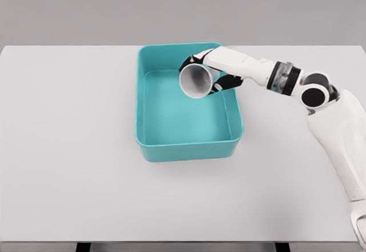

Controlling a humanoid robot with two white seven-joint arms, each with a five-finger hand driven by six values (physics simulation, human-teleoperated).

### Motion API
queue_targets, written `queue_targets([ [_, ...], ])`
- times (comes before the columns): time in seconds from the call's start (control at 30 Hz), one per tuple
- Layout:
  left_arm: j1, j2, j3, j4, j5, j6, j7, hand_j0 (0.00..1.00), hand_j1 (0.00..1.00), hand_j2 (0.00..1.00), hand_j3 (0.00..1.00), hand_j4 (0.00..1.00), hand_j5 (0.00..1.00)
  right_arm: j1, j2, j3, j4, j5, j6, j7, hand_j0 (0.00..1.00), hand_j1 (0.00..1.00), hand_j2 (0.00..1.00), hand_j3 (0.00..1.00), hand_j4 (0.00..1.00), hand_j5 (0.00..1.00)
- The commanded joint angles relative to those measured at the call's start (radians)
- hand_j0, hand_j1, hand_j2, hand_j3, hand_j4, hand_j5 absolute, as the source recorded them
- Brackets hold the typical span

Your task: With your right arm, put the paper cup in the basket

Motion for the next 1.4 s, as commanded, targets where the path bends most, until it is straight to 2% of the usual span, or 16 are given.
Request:
queue_targets([
  [0.0,0.0,0.0,0.0,0.0,-0.001,0.001,0.0,1.0,1.0,1.0,1.0,1.0,1.0,0.0,-0.005,0.033,0.001,0.008,0.003,0.0,0.59,0.59,0.59,0.59,0.59,0.59],
  [0.1,0.0,0.0,0.0,0.0,0.001,0.001,0.0,1.0,1.0,1.0,1.0,1.0,1.0,-0.026,-0.01,0.097,0.003,0.012,0.003,0.0,0.59,0.59,0.59,0.59,0.59,0.59],
  [0.47,0.0,0.0,0.0,0.0,-0.001,-0.001,0.0,1.0,1.0,1.0,1.0,1.0,1.0,-0.035,-0.013,0.168,0.003,0.069,0.003,0.0,0.61,0.61,0.61,0.61,0.61,0.61],
  [0.5,0.0,0.0,0.0,0.0,-0.001,0.001,0.0,1.0,1.0,1.0,1.0,1.0,1.0,-0.043,-0.013,0.177,0.001,0.069,0.003,0.0,0.65,0.65,0.65,0.65,0.65,0.65],
  [0.53,0.0,0.0,0.0,0.0,0.001,-0.001,0.0,1.0,1.0,1.0,1.0,1.0,1.0,-0.046,-0.013,0.18,0.0,0.069,0.003,0.0,0.79,0.79,0.79,0.79,0.79,0.79],
  [0.57,0.0,0.0,0.0,0.0,-0.001,-0.001,0.0,1.0,1.0,1.0,1.0,1.0,1.0,-0.046,-0.013,0.18,-0.002,0.069,0.003,0.0,0.98,0.98,0.98,0.98,0.98,0.98],
  [0.83,0.0,0.0,0.0,0.0,0.001,-0.001,0.0,1.0,1.0,1.0,1.0,1.0,1.0,-0.048,-0.013,0.18,-0.012,0.069,0.006,0.0,0.99,0.99,0.99,0.99,0.99,0.99],
  [0.93,0.0,0.0,0.0,0.0,0.001,0.001,0.0,1.0,1.0,1.0,1.0,1.0,1.0,-0.046,-0.053,0.156,-0.074,0.052,0.006,0.0,0.99,0.99,0.99,0.99,0.99,0.99],
  [0.97,0.0,0.0,0.0,0.0,-0.001,-0.001,0.0,1.0,1.0,1.0,1.0,1.0,1.0,-0.038,-0.062,0.119,-0.091,0.046,0.006,0.0,0.99,0.99,0.99,0.99,0.99,0.99],
  [1.03,0.0,0.0,0.0,0.0,0.001,-0.001,0.0,1.0,1.0,1.0,1.0,1.0,1.0,-0.02,-0.066,0.031,-0.097,-0.05,0.003,0.0,1.0,1.0,1.0,1.0,1.0,1.0],
  [1.2,0.0,0.0,0.0,0.0,0.001,0.001,0.0,1.0,1.0,1.0,1.0,1.0,1.0,0.04,-0.099,-0.082,-0.121,-0.273,0.003,0.0,1.0,1.0,1.0,1.0,1.0,1.0],
  [1.3,0.0,0.0,0.0,0.0,0.001,-0.001,0.0,1.0,1.0,1.0,1.0,1.0,1.0,0.106,-0.145,-0.134,-0.175,-0.367,0.003,0.0,1.0,1.0,1.0,1.0,1.0,1.0],
  [1.37,0.0,0.0,0.0,0.0,-0.001,0.001,0.0,1.0,1.0,1.0,1.0,1.0,1.0,0.185,-0.204,-0.186,-0.244,-0.443,0.003,0.0,1.0,1.0,1.0,1.0,1.0,1.0],
])
